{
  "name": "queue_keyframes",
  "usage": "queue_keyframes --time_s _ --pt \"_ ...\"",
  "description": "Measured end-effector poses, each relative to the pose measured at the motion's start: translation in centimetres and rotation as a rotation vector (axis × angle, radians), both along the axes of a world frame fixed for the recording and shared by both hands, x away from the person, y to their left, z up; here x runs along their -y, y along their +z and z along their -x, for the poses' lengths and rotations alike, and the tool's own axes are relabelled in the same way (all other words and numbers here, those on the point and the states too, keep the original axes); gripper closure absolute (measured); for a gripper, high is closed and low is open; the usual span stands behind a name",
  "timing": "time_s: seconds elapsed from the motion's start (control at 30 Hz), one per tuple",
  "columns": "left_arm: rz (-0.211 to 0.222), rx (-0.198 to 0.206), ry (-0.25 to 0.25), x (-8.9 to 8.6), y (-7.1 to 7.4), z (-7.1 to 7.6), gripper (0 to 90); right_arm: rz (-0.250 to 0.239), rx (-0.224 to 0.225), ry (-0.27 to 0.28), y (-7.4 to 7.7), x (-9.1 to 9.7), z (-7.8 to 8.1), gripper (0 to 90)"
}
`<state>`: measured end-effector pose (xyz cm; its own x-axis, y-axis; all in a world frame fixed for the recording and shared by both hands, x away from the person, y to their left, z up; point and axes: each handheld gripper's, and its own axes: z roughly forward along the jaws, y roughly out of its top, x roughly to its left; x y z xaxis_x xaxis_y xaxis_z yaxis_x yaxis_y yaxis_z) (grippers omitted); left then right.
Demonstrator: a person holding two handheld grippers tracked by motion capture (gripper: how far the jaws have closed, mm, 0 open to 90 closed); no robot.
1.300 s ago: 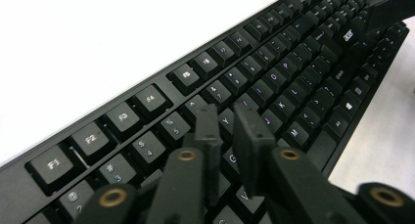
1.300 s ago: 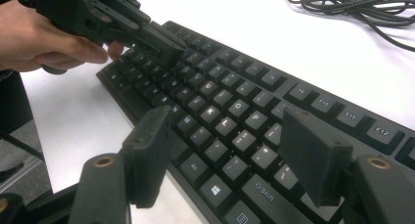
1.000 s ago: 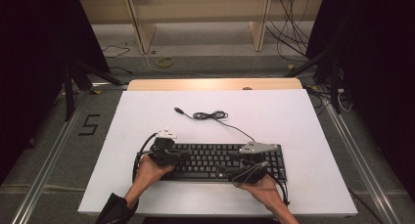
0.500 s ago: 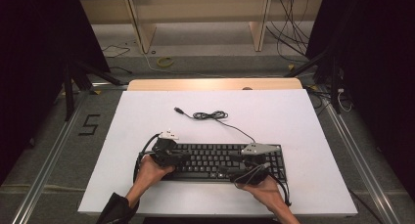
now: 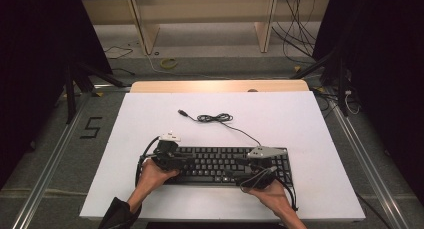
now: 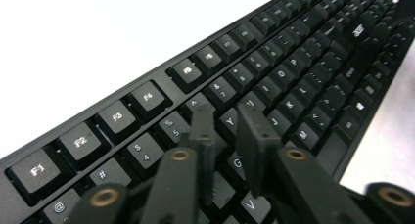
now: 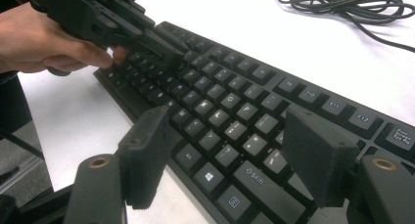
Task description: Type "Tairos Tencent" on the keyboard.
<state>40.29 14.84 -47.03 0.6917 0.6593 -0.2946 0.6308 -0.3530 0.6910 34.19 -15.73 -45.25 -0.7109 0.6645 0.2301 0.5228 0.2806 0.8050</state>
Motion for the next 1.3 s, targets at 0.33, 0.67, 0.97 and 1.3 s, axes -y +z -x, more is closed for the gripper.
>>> queue_keyframes --time_s 0.33,0.67,0.97,1.3 --pt "0.072 0.003 0.001 -0.5 1.0 0.3 46.1 -0.004 0.01 -0.003 0.1 0.3 0.1 35.5" --pt "0.144 0.032 -0.008 -1.0 1.6 1.1 35.4 -0.012 0.028 -0.001 0.2 0.7 0.3 34.5" --pt "0.212 0.076 -0.039 -1.5 2.0 2.5 30.4 -0.031 0.06 0.0 0.4 1.6 0.7 33.4" --pt "0.25 0.108 -0.046 -2.5 1.9 4.1 27.2 -0.049 0.076 -0.014 0.5 2.9 1.5 32.9"
